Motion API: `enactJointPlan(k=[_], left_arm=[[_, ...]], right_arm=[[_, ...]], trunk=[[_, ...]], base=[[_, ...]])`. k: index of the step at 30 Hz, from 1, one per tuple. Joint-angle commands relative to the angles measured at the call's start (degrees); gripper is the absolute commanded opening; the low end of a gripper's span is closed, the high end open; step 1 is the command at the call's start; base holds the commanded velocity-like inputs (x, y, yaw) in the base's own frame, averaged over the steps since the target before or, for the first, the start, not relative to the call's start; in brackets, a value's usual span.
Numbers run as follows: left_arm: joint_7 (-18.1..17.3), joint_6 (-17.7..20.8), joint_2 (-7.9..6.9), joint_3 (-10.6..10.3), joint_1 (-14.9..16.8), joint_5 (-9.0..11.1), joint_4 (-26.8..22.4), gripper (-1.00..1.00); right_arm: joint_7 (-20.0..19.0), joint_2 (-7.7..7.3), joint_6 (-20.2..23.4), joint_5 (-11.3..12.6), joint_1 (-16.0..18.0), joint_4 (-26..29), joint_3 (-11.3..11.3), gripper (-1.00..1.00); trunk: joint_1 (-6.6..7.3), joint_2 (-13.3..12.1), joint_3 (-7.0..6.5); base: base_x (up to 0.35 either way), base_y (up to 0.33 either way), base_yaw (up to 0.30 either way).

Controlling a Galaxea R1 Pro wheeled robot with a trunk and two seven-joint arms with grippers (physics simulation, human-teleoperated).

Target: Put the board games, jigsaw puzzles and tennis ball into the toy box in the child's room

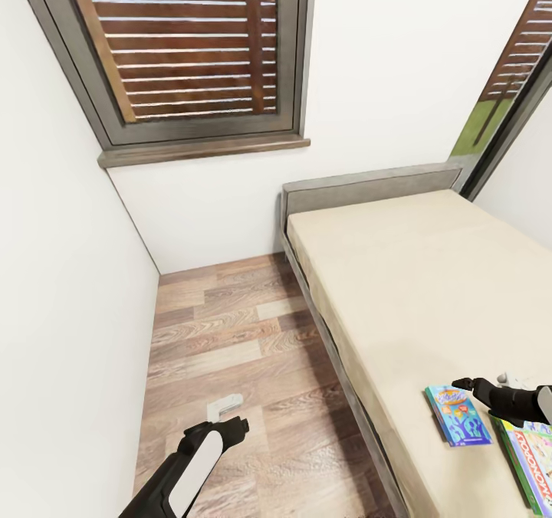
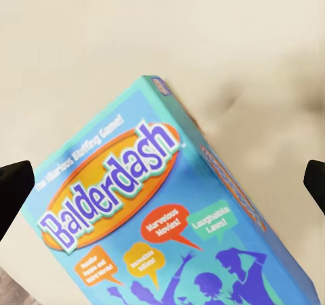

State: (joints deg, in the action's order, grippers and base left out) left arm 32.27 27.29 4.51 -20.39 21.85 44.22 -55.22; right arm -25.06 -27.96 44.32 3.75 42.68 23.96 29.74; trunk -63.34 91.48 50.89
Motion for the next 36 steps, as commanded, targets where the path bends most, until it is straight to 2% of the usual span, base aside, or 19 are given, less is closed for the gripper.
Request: enactJointPlan(k=[1, 23, 36], left_arm=[[0.51, 0.05, -0.02, -0.11, 0.03, 0.51, -0.08, 1.00], [0.51, 0.05, -0.02, -0.16, 0.03, 0.52, -0.11, 1.00], [0.51, 0.04, -0.02, -0.17, 0.03, 0.52, -0.10, 1.00]], right_arm=[[0.11, 0.01, 0.42, 0.38, 0.04, 0.04, 0.24, 1.00], [0.03, -0.11, 0.42, 0.38, 0.04, 0.04, 0.17, 1.00], [-0.12, -0.18, 0.63, 0.45, 0.04, 0.04, 0.15, 1.00]], trunk=[[0.00, 0.02, 0.13], [0.00, 0.02, 2.05], [0.00, 0.02, 2.47]], base=[[0.000, 0.000, 0.000], [0.000, 0.000, 0.000], [0.000, 0.000, 0.000]])
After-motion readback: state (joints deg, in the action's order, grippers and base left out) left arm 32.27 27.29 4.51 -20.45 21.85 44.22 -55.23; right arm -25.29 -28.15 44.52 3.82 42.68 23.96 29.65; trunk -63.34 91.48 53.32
